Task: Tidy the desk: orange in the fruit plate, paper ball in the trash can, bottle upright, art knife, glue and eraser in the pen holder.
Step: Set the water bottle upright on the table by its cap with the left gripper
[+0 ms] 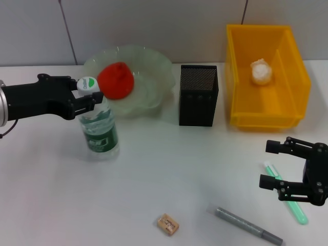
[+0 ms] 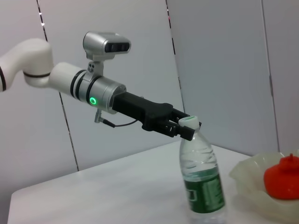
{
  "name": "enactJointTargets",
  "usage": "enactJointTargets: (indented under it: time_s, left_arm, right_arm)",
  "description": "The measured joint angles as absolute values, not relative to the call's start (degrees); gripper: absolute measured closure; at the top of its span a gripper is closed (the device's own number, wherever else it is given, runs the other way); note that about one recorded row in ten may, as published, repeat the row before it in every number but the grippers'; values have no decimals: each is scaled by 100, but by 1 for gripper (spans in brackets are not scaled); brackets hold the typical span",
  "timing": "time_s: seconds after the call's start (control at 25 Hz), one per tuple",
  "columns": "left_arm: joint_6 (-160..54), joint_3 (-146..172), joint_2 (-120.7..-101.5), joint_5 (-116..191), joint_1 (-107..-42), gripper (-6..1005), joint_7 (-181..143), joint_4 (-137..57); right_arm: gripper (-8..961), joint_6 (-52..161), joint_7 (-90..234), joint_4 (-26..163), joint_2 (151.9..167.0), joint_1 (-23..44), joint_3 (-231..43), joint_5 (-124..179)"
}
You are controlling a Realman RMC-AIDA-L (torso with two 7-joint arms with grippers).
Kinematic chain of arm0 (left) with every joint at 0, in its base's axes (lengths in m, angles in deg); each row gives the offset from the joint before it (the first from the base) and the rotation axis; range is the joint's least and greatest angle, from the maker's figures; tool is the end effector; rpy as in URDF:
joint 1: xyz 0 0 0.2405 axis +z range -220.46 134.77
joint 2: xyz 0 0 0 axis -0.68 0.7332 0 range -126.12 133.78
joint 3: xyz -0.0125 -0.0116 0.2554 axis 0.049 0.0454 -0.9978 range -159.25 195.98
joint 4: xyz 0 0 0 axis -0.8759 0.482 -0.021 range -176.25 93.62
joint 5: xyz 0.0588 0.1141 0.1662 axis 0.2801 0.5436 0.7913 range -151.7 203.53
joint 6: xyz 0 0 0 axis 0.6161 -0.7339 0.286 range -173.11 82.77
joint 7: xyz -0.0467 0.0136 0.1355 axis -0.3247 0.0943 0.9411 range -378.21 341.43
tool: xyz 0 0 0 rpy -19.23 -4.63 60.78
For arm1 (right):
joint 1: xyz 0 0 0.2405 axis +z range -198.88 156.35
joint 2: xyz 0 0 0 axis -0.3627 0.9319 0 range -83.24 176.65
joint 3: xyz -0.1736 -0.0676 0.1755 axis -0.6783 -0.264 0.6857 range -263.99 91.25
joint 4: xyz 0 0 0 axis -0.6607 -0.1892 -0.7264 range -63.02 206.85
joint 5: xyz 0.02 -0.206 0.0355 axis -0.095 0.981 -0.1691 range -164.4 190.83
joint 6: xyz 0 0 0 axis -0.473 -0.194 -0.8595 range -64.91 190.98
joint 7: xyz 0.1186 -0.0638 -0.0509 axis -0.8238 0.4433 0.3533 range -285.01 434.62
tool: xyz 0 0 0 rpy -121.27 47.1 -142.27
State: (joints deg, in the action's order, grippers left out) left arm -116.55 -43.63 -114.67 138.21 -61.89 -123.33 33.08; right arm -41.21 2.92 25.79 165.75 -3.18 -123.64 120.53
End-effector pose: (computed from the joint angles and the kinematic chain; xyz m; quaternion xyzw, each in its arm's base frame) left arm -0.2239 0.3572 0.0597 -0.9274 -0.1994 -0.1371 0.2853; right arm 0.2854 0.2665 0.0400 -0.9281 0.1545 0.3062 0.1447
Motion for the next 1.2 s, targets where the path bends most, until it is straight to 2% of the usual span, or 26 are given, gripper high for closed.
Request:
enactJointTargets:
  time_s: [0.24, 1.2]
  left_arm:
    - [-11384, -4347, -11473, 13056, -5999, 522, -12038, 2895]
    - [-10617, -4324, -11463, 11788, -6153, 493, -10747, 1655]
  right_arm:
    - [113, -4121, 291, 2586, 16580, -313, -12364, 12053]
    - [113, -4120, 304, 2703, 16578, -316, -12363, 12053]
